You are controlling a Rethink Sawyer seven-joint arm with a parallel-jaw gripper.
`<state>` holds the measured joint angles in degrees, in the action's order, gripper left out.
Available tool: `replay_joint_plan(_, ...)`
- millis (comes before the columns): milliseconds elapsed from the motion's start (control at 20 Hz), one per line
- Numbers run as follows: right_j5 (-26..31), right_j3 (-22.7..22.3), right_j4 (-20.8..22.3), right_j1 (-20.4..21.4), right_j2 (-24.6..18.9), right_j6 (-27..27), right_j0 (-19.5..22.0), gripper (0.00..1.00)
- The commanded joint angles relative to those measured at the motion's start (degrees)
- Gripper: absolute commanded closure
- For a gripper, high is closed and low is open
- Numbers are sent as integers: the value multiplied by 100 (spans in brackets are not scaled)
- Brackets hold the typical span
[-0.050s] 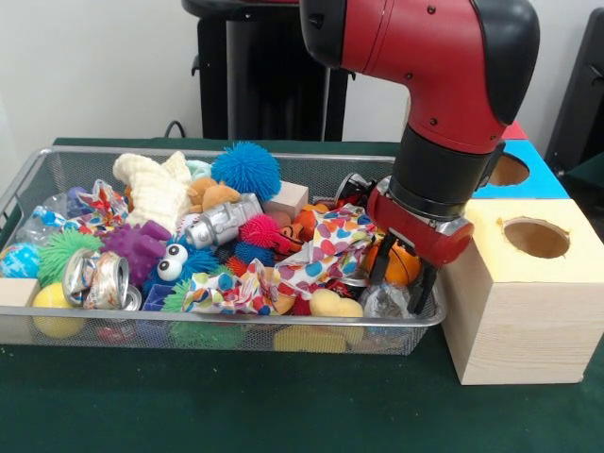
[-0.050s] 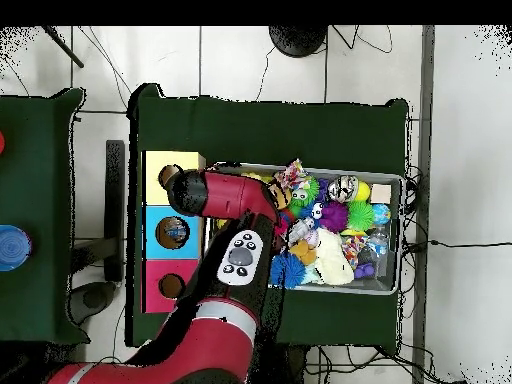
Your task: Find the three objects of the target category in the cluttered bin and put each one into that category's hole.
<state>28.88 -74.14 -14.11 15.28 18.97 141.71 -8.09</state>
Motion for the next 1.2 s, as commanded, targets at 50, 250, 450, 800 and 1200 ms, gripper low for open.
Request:
replay_joint_plan(50, -253, 148, 132, -634, -644, 227, 322, 0)
replay_joint_plan(250, -10, 116, 193, -466, -493, 229, 240, 0)
replay_joint_plan(450, 433, 42, 330, -147, -249, 136, 100, 0)
replay_joint_plan(800, 248, -416, 355, 22, -605, -145, 314, 0)
replay_joint_plan(1200, 812, -633, 480, 411, -515, -386, 354, 0)
